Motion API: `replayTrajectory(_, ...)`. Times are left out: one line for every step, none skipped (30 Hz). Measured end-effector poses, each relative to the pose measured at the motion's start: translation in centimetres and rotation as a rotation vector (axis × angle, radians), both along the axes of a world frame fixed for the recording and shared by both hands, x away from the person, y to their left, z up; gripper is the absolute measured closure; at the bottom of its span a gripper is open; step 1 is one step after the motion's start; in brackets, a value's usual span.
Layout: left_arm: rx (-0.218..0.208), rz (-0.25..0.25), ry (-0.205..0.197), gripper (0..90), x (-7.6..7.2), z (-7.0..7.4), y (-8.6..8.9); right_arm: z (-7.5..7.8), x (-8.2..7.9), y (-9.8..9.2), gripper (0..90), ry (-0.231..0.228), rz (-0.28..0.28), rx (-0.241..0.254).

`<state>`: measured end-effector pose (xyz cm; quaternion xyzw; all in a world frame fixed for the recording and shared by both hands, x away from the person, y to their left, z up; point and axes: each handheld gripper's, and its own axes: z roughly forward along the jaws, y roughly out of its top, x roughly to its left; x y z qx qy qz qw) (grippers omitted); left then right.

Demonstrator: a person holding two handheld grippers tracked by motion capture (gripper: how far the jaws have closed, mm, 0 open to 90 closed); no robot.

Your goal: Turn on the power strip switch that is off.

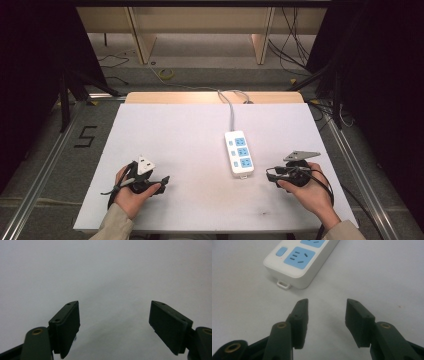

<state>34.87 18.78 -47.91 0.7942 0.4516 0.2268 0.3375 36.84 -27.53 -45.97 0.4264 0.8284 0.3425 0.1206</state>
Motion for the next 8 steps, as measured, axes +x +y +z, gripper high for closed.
replayTrajectory(0.000, 0.000, 0.001, 24.5, 0.01, -0.01, -0.01, -0.10, -0.18, -0.10, 53.8, -0.009, 0.001, 0.004)
replayTrajectory(0.002, -0.002, 0.001, 24.5, 0.02, -0.01, 0.01, -0.14, -0.29, -0.15, 53.7, -0.014, 0.000, 0.007)
replayTrajectory(-0.001, 0.000, 0.001, 24.5, 0.01, -0.01, -0.01, -0.15, -0.40, -0.20, 53.4, -0.021, 0.000, 0.013)
replayTrajectory(-0.002, 0.000, 0.001, 24.5, 0.01, -0.02, -0.01, -0.15, -0.54, -0.23, 53.1, -0.031, -0.003, 0.018)
replayTrajectory(0.000, -0.002, 0.002, 24.5, 0.04, -0.03, 0.01, -0.16, -0.60, -0.26, 52.7, -0.037, -0.002, 0.021)
replayTrajectory(0.000, -0.001, 0.004, 24.5, 0.07, -0.08, 0.02, -0.19, -0.66, -0.29, 52.3, -0.044, -0.003, 0.025)
replayTrajectory(0.000, -0.002, 0.009, 24.4, 0.10, -0.11, 0.04, -0.22, -0.76, -0.33, 51.9, -0.053, -0.006, 0.029)
replayTrajectory(0.000, -0.002, 0.009, 24.3, 0.10, -0.11, 0.04, -0.26, -0.80, -0.35, 51.4, -0.058, -0.007, 0.034)
